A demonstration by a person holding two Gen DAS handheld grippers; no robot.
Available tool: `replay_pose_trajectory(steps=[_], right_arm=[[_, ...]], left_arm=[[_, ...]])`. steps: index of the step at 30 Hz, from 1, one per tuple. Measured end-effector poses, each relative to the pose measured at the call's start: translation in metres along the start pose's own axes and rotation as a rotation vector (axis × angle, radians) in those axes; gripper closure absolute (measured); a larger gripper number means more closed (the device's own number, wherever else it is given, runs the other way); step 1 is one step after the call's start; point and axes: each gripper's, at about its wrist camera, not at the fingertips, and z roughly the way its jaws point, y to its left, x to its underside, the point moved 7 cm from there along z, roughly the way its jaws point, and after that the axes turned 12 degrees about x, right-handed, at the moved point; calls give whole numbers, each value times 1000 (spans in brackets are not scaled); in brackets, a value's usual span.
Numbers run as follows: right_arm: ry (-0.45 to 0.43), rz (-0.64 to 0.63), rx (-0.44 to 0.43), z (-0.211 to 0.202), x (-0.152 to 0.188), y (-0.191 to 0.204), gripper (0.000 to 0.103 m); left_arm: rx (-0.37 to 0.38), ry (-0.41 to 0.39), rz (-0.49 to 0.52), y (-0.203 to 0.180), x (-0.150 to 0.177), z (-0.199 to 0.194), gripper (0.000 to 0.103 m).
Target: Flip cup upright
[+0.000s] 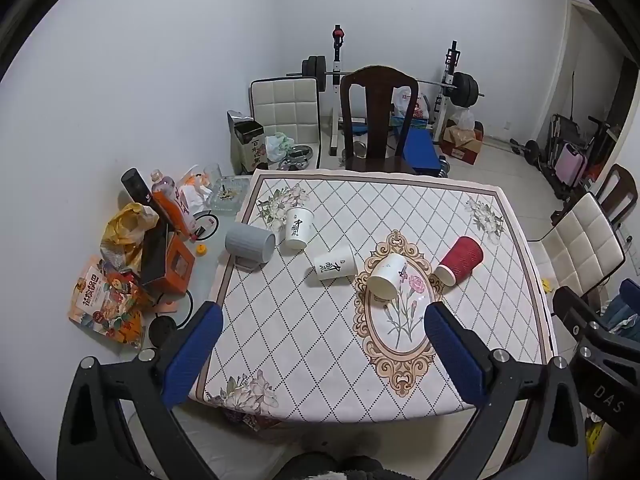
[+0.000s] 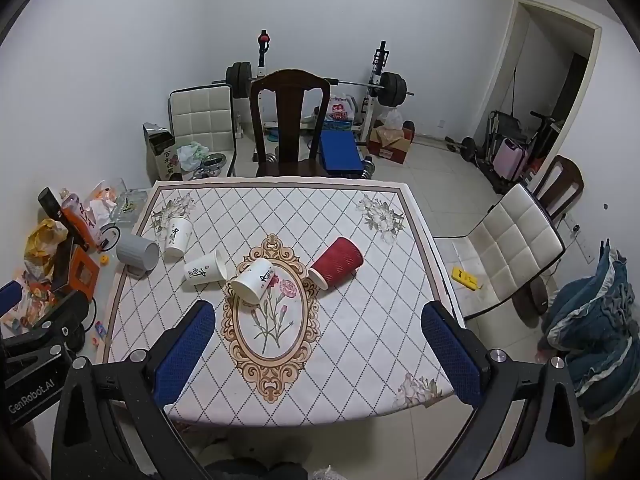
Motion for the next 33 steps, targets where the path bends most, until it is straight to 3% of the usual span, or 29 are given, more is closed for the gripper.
replay_pose_trajectory(steps=[33], right_arm=[[-13,-2,-1,-7,-13,-2,0]], left_arm=[[2,-25,-6,-1,-5,-12,0]])
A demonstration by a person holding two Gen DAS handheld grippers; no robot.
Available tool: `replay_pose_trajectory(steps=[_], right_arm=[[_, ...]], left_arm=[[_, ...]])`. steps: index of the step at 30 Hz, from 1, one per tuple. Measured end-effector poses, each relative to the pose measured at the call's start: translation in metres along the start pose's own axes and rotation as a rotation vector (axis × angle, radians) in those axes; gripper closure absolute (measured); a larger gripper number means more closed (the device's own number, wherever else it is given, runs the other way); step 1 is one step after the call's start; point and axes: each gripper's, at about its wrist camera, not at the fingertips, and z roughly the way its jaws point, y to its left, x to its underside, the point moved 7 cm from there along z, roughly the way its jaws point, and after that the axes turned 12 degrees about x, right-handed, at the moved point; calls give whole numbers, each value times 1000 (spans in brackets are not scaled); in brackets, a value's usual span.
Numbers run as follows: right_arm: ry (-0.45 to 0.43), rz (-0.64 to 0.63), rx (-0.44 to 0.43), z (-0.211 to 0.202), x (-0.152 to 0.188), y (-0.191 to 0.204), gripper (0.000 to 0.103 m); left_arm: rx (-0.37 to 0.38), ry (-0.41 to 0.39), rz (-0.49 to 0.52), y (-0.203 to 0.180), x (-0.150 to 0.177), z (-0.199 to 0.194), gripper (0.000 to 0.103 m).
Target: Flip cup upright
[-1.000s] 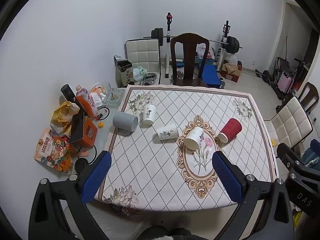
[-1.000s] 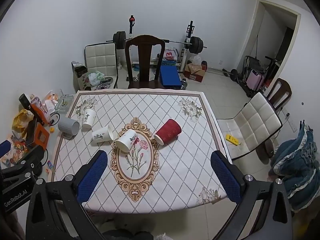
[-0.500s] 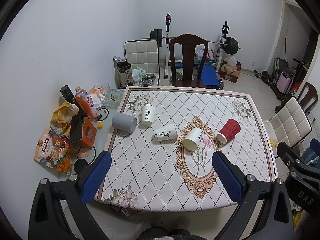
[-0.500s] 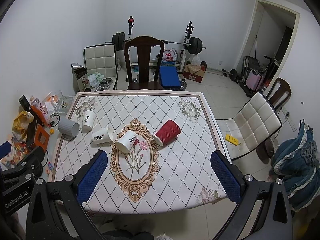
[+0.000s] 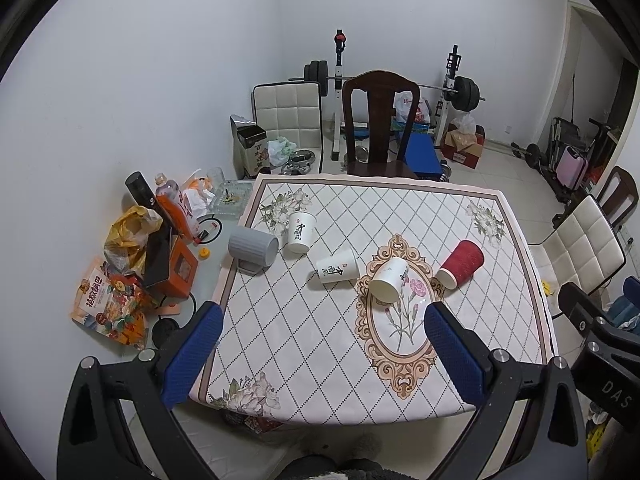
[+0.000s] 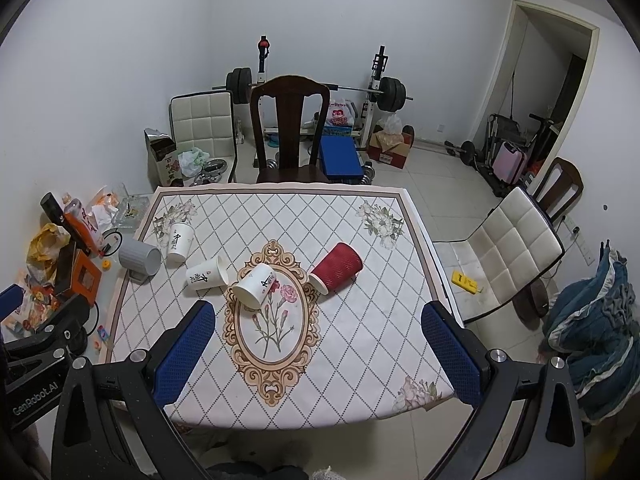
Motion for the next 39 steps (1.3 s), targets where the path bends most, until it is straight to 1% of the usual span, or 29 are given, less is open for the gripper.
replay_pose_trajectory(steps=[10,14,24,33,39], right_arm=[[-3,2,-2,-1,-2,1,0],[-3,3,-5,-3,-9,5,0],[-5,7,-8,-5,-6,4,0],[-8,10,-7,-6,-5,3,0],[-3,23,-1,-9,-5,3,0]], left_arm=[[-3,-5,2,4,0,-1,0],[-3,-8,1,5,-2,-2,0],[-3,-13,4,7,-8,-4,0],[3,-17,19,0,-16,-6,0],[12,-16,30,-3,-13,-3,0]])
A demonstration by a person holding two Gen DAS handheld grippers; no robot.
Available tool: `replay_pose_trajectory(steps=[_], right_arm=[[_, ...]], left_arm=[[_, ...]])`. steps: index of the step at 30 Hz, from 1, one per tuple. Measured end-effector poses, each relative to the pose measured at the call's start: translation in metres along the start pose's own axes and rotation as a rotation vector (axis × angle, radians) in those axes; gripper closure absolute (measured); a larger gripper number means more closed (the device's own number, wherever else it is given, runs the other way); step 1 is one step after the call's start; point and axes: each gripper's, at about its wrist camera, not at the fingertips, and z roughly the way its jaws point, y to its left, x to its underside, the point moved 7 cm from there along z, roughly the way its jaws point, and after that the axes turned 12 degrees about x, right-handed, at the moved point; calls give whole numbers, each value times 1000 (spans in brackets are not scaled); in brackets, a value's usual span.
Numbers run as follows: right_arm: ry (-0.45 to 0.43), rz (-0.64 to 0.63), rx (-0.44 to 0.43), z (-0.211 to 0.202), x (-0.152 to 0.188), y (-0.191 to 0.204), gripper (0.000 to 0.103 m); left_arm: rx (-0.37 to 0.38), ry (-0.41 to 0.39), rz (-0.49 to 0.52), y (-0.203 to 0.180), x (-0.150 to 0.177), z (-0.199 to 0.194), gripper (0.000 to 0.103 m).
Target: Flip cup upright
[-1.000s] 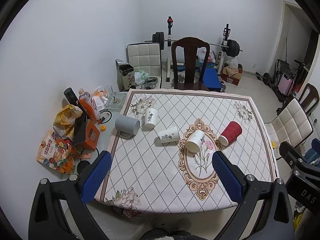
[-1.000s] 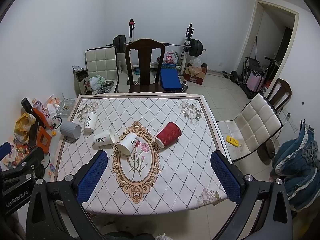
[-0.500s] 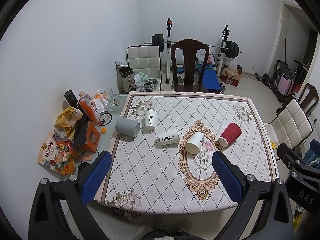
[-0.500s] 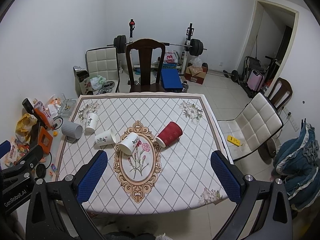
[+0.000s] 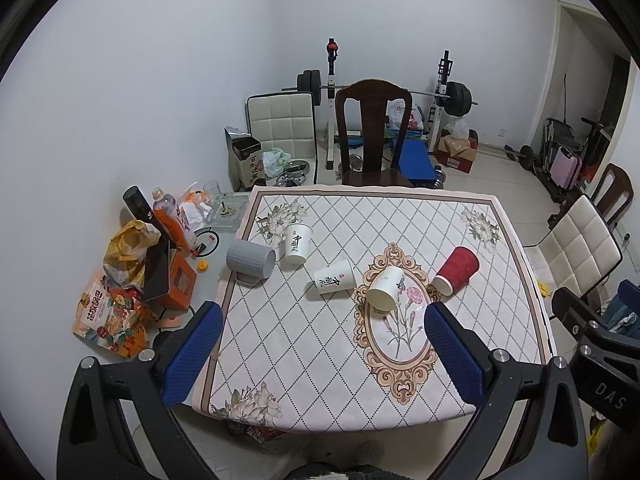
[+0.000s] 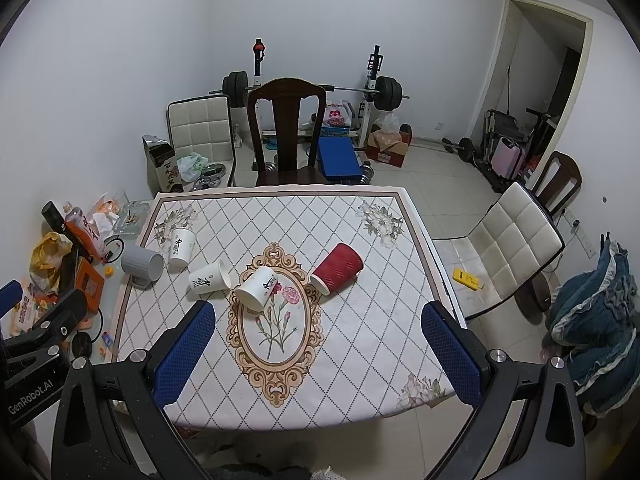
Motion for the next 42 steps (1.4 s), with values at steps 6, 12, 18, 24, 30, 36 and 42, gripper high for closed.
replay_pose_trajectory(steps=[6,12,18,24,30,36,42], right_arm=[[19,15,2,5,3,2,0],[112,67,18,39,20,4,0],[261,124,96,108,58,-5,0],[423,159,160,196,100,-35,0],[538,179,168,285,121,-65,0],[633,156,156,359,127,-85,0],[708,150,141,418,132,-96,0]], left_arm=[[12,11,10,-1,4,8,0],[21,66,16,8,10,44,0],[28,159,57,5,26,107,0],[26,302,122,-28,42,184,0],[-3,409,201,-73,43,260,0],[-13,493,282,-119,37,328,0],[-4,548,350,-157,32,380,0]])
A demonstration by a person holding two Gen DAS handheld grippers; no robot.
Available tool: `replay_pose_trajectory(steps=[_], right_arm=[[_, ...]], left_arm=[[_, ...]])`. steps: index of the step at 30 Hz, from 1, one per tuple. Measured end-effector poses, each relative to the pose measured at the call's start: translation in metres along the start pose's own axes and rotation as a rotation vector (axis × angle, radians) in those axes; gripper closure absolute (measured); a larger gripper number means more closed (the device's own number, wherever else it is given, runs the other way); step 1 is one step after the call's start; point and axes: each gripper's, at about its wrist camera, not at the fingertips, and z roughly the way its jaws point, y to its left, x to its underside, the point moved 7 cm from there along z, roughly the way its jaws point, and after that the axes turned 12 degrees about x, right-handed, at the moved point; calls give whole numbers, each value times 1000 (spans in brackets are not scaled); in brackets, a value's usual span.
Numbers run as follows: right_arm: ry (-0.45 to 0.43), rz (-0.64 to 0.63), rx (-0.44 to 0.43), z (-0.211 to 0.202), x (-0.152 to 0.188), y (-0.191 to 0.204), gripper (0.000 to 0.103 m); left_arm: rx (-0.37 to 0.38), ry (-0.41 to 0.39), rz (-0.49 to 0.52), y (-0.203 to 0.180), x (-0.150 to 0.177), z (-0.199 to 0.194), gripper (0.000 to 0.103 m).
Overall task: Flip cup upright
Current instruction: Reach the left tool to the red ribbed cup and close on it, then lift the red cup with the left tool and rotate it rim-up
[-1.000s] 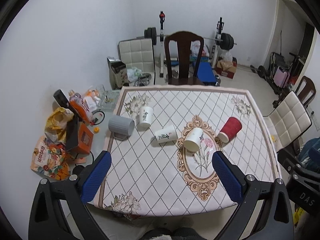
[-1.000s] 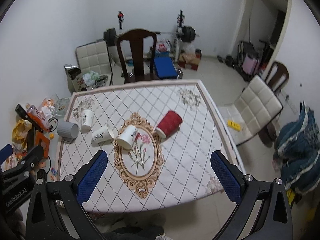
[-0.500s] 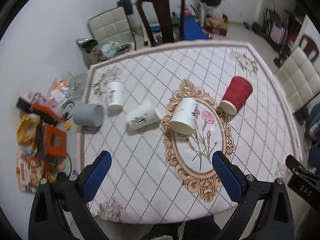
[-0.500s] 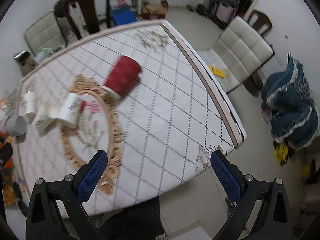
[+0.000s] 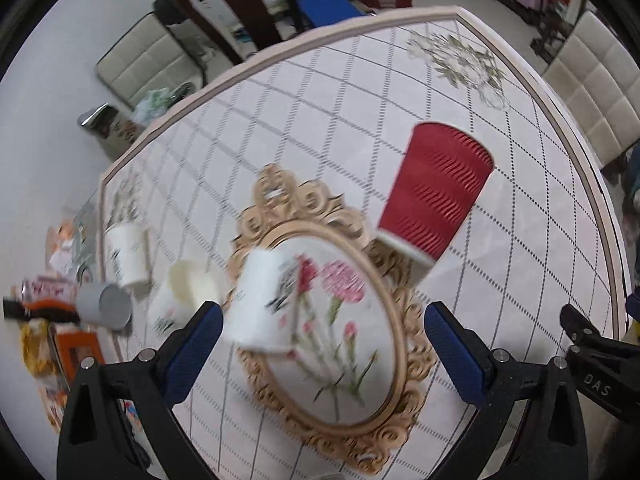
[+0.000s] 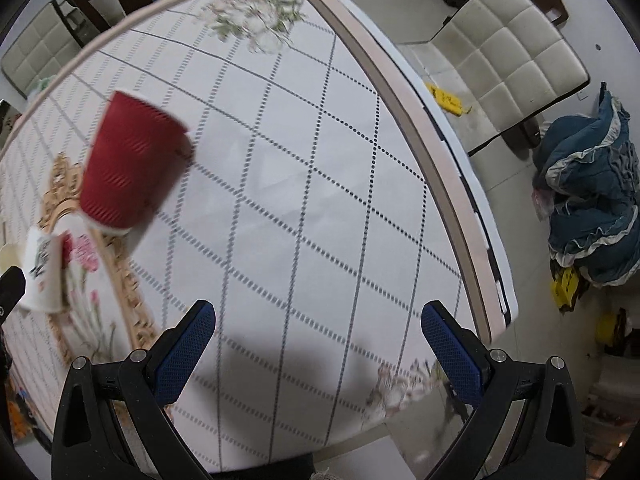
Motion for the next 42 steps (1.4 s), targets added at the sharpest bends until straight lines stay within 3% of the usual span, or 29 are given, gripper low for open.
replay_pose_trajectory(steps=[13,20,34,42], right_arm=[[89,10,13,68,-53,-1,0],[115,22,26,88,-63,-11,0],[114,34,39,94,-68,-28,0],[86,34,40,79,-66,-27,0]], left_arm=[[47,134,216,-56,-56,84,1],[98,165,270,-70,-69,108,30],[93,132,276,-77,-78,114,32],[105,88,243,-78,-80,94,32]])
